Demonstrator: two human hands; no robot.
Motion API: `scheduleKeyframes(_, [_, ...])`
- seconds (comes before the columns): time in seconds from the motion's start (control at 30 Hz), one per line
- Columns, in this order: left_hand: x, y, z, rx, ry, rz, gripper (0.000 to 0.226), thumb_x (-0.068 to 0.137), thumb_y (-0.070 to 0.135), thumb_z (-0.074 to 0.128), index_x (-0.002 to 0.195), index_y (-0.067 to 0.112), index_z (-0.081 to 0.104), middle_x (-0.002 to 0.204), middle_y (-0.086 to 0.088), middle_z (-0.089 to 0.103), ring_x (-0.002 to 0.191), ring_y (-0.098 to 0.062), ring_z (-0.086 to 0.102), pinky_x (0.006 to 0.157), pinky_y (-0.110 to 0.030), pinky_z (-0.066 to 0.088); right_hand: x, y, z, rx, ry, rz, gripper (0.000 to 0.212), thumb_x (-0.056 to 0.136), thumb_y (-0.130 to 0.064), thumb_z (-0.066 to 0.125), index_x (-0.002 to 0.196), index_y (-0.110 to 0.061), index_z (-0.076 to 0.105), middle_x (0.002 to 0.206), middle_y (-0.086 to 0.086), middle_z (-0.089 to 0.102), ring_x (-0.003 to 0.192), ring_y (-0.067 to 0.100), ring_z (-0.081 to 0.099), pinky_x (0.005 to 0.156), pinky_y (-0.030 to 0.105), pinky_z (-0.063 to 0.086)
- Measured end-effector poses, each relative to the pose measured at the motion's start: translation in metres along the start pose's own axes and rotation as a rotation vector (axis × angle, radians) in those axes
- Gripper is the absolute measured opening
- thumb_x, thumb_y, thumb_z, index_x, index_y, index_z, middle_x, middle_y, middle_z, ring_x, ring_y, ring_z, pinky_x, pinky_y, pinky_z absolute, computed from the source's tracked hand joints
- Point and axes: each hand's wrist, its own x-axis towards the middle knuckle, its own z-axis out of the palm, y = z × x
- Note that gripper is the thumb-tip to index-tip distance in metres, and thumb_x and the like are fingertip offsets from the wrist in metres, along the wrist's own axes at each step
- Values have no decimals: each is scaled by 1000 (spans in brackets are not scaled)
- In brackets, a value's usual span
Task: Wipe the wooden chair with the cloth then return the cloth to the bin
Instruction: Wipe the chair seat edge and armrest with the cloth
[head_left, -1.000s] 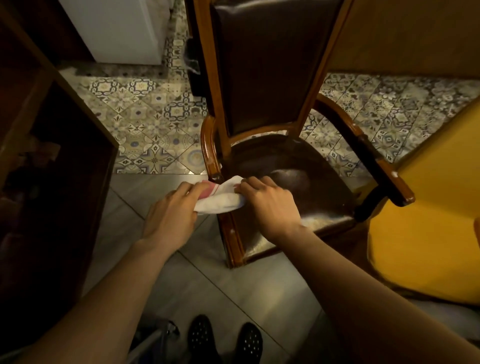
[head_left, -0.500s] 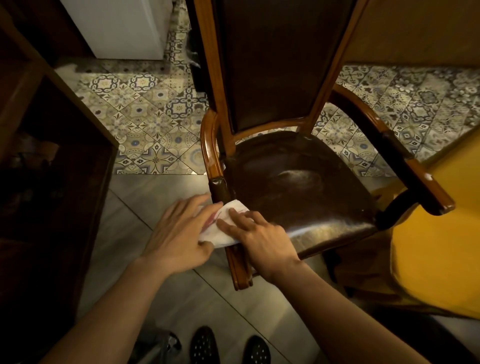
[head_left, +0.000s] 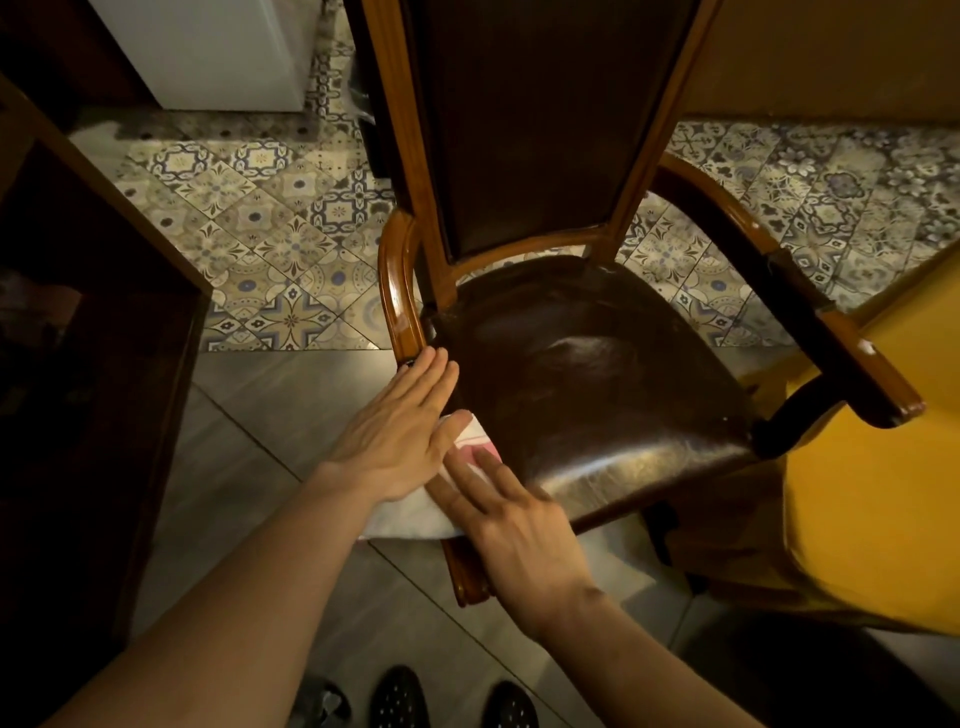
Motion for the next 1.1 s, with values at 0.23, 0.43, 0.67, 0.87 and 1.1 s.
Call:
scheduleKeyframes(0.23, [-4,8,-8,1,11,7,77,93,58,-3,157,16,3,166,-1,-5,150,-9,-14,121,-28,-7,-12,-3,-2,-42,-49,-3,80,99,-24,53,158,-27,-2,166,3,-9,151,30,1,108,50,37])
scheduleKeyframes(0.43, [-8,18,-13,3,-16,-35,63,103,46,11,156,13,1,166,-3,-6,150,-12,-15,121,-29,-8,-38,-13,1,13,-79,15,71,98,-17,39,158,-28,3,167,2,-5,151,29,4,106,50,38])
scheduleKeyframes(0.67, [-7,20,-11,13,-11,-55,62,104,44,11,157,13,1,166,-3,-7,150,-11,-15,118,-26,-11,-67,-18,4,48,-132,-12,72,87,-19,12,158,-28,5,167,0,-5,152,27,2,107,46,38])
scheduleKeyframes(0.87, [-5,15,-7,-13,-1,-57,63,103,46,9,157,14,2,166,-1,-6,150,-10,-14,120,-27,-8,-80,-21,8,53,-225,-3,66,102,-21,33,158,-29,-1,166,-1,-12,152,28,-3,113,48,29])
scheduleKeyframes(1.1, [-4,12,-4,-34,29,-61,62,103,46,9,157,14,5,166,-1,-3,150,-10,-12,121,-28,-6,-77,-20,10,50,-233,0,69,102,-20,40,158,-29,0,166,0,-10,152,28,0,112,49,30])
